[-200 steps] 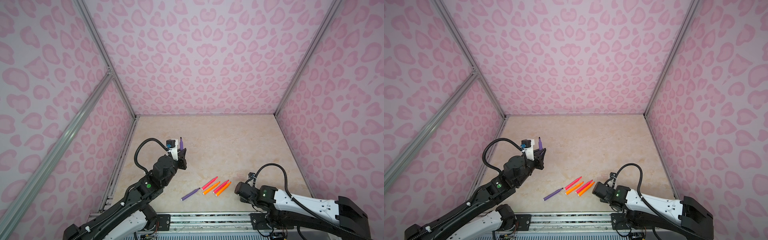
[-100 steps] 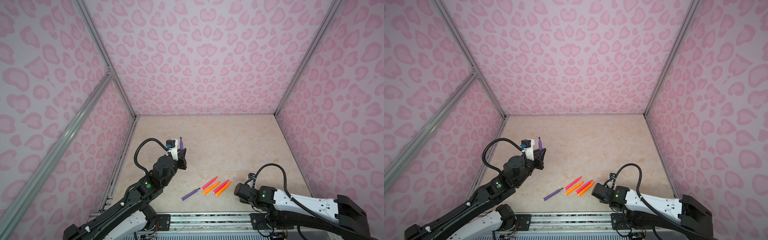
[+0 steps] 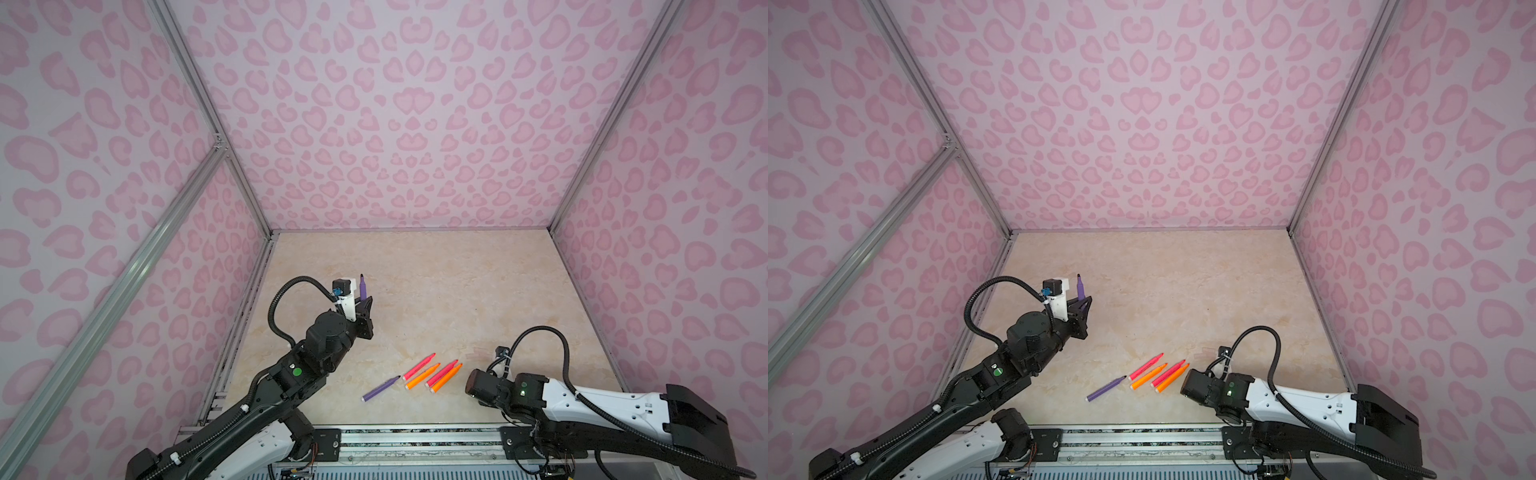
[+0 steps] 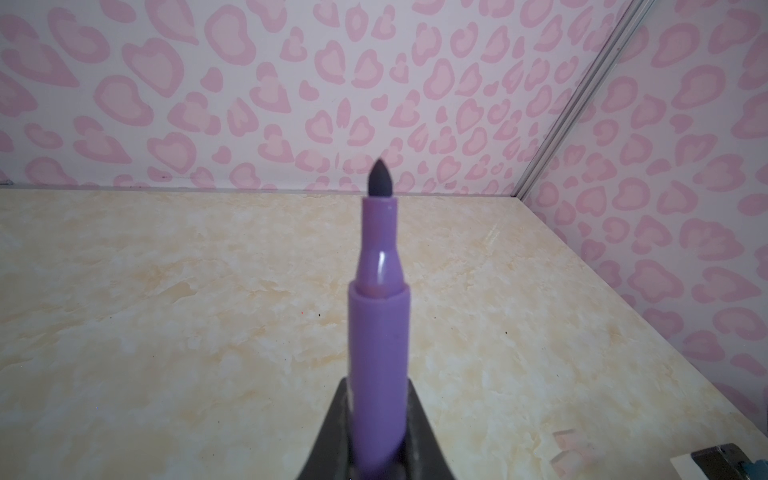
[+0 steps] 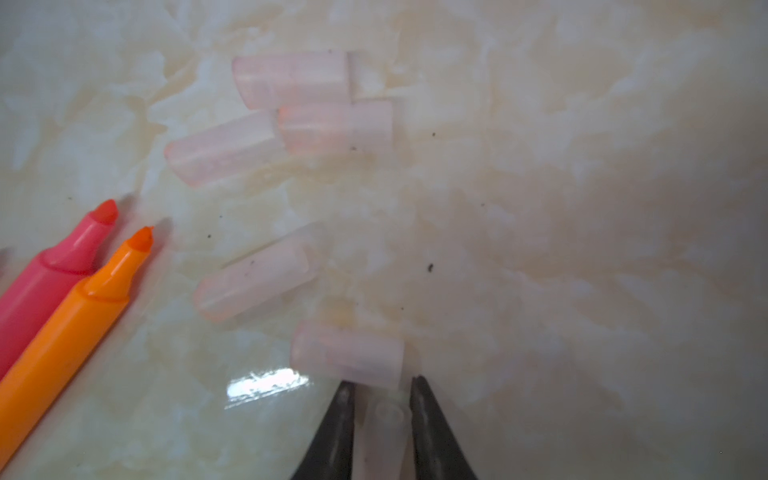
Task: Insert the pens into the pen caps
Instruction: 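Close the right gripper on a pale pink cap nearest the robot, then lift the pale pink cap with the right gripper and carry it above the purple marker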
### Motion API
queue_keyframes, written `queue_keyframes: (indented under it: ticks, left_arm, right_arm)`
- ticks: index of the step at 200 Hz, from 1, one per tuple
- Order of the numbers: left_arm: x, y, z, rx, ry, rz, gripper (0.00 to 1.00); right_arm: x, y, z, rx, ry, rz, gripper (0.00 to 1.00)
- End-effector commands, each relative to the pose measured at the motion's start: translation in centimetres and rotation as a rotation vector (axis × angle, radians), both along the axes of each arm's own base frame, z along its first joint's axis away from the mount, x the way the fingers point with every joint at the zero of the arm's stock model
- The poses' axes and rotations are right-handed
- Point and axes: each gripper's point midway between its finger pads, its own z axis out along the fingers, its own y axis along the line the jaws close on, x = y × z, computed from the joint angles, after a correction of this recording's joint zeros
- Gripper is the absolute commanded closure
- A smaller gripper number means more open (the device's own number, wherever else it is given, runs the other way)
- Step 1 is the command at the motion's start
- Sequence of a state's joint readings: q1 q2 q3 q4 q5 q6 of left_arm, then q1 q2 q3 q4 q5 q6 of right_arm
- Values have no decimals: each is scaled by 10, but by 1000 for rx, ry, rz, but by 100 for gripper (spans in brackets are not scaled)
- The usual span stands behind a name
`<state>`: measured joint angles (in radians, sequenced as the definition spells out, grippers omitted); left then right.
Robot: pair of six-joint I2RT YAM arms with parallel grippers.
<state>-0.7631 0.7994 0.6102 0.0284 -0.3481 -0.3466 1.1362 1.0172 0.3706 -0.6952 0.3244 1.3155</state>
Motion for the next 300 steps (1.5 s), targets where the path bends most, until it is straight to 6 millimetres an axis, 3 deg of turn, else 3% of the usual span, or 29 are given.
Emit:
queue_keyframes:
  ticks: [1, 40, 90, 112, 138, 164, 196, 233, 255, 282, 300]
  left_arm:
    - [0, 0, 7, -14, -23, 2, 96]
    - [0, 0, 7, -15, -24, -1, 96]
    - [0, 0, 7, -15, -24, 0, 96]
    - [0, 0, 7, -14, -24, -3, 96]
    - [-1, -3, 8, -23, -25, -22, 96]
    - [0, -2, 5, -22, -20, -9, 96]
    - [-1, 12, 2, -64, -18, 61, 96]
    - [-5, 8, -2, -134, 41, 43, 96]
    - [-5, 2, -17, -126, 116, 31, 96]
    - [1, -8, -37, -152, 160, -11, 96]
    - [-9, -35, -31, -176, 169, -183, 96]
  right_arm:
    - [-15, -2, -9, 10, 83, -8, 78]
    - [-15, 1, -7, 43, 72, -10, 86]
    - [-14, 5, -5, 56, 63, 0, 89]
    - [-10, 8, 7, 59, 39, 9, 91]
    - [3, 18, 38, 114, -46, 18, 91]
    - [21, 37, 75, 180, -153, 36, 91]
    - [50, 79, 118, 274, -290, 76, 89]
    - [95, 125, 166, 433, -466, 89, 89]
    - [123, 133, 184, 499, -538, 84, 87]
    - [168, 124, 204, 511, -578, 40, 90]
    - [189, 116, 223, 522, -636, 29, 90]
